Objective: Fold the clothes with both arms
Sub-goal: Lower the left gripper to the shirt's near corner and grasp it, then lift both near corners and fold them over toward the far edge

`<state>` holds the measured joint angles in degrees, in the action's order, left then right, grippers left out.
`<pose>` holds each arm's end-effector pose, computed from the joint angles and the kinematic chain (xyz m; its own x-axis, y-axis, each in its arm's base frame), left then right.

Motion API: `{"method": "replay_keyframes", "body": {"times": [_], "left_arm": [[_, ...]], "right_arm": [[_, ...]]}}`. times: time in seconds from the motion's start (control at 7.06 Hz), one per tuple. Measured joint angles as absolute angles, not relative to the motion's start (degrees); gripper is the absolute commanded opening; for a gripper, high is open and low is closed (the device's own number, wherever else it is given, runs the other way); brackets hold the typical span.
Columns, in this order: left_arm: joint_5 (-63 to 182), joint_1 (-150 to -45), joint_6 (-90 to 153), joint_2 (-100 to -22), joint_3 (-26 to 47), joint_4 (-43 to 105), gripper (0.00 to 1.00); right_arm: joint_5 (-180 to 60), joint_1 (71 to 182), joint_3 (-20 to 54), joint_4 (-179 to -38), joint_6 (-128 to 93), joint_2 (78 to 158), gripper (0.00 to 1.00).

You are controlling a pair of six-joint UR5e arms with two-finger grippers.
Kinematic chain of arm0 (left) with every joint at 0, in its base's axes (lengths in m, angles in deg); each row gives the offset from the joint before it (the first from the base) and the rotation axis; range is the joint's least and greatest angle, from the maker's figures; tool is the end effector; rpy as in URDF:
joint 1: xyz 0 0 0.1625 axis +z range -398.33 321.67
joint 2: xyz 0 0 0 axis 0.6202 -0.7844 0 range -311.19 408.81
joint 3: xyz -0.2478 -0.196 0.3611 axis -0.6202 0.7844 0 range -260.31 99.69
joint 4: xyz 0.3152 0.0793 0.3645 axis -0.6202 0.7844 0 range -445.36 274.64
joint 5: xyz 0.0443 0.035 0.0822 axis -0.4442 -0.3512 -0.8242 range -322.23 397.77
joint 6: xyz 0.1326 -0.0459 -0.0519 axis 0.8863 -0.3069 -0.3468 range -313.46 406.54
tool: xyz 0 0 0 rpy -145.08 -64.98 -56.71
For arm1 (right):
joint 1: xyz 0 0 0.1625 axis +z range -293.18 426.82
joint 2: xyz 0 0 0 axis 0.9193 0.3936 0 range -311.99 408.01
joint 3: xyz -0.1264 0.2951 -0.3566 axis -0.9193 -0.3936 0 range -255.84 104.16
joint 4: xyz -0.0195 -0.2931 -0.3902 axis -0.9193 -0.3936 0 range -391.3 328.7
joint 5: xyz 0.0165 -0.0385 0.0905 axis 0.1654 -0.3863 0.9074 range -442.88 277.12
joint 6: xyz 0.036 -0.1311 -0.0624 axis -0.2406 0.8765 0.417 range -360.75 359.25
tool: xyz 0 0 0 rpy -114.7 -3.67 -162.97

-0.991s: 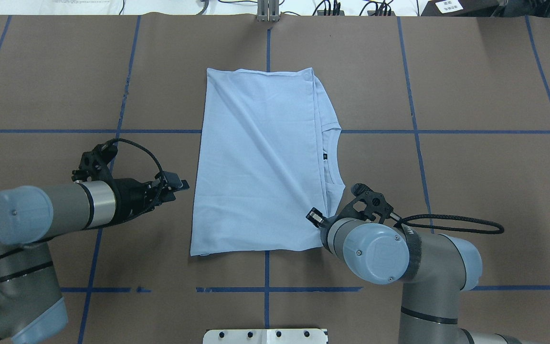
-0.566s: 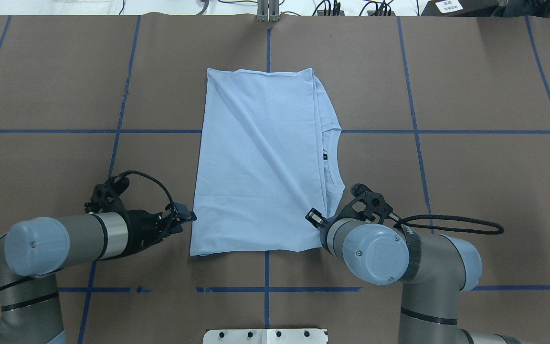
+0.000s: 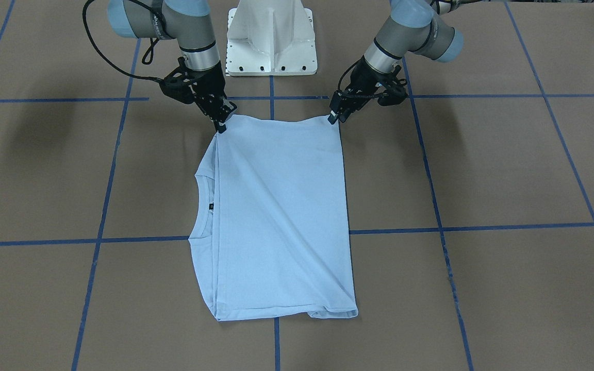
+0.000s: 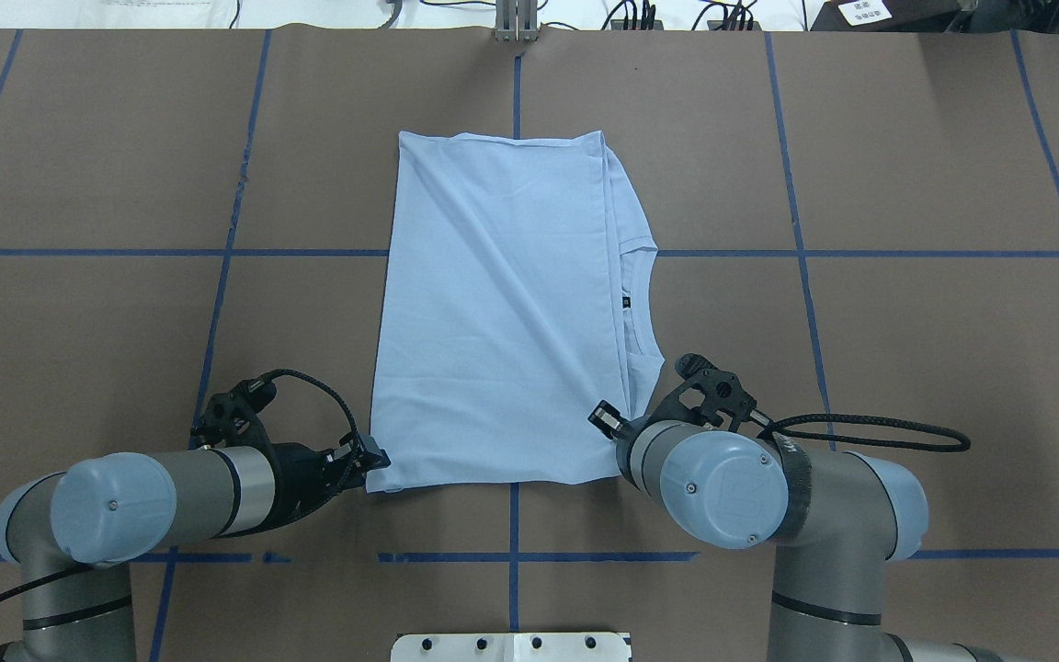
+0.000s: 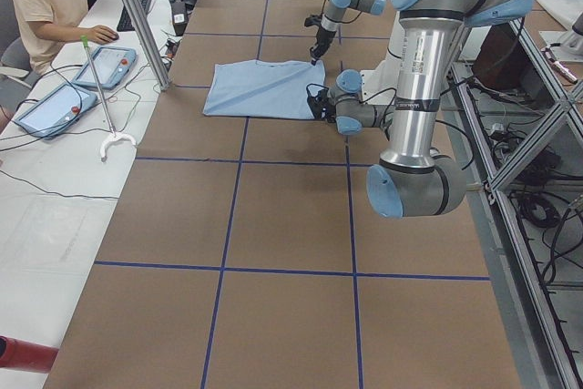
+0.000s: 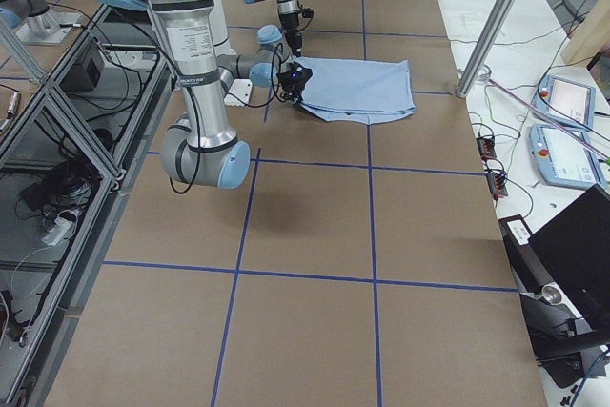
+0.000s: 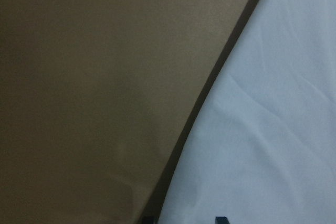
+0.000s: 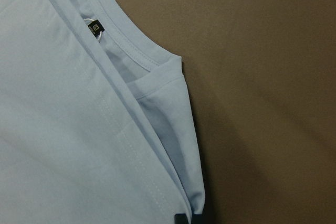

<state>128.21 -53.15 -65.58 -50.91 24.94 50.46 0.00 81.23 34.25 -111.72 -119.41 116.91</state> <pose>0.6246 -0.3020 0.3921 0.2008 -0.4426 -0.8740 0.3502 0.8656 -0.3579 -0.6443 -0.3223 0.3173 0.3746 0.5876 0.7172 -0.5919 0.7470 -0.3028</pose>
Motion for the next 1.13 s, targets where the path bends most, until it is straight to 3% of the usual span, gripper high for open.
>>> {"method": "replay_keyframes", "body": {"times": [0.14, 0.28, 0.85, 1.13], "left_arm": [[128.21, -52.88, -65.6, -51.01, 24.77, 50.15, 0.17], [128.21, -52.69, -65.61, -51.07, 24.75, 50.04, 0.0], [128.31, -52.63, -65.51, -50.89, 25.96, 49.97, 0.0], [128.45, -52.41, -67.01, -48.9, 34.0, 49.64, 0.0]], "right_arm": [[0.0, 81.23, 34.23, -111.72, -119.41, 116.91, 0.0], [0.0, 81.23, 34.21, -111.72, -119.41, 116.92, 0.0], [0.01, 81.23, 34.34, -111.7, -119.41, 116.91, 0.0], [0.3, 80.71, 37.42, -111.83, -119.43, 117.81, 0.0]]}}
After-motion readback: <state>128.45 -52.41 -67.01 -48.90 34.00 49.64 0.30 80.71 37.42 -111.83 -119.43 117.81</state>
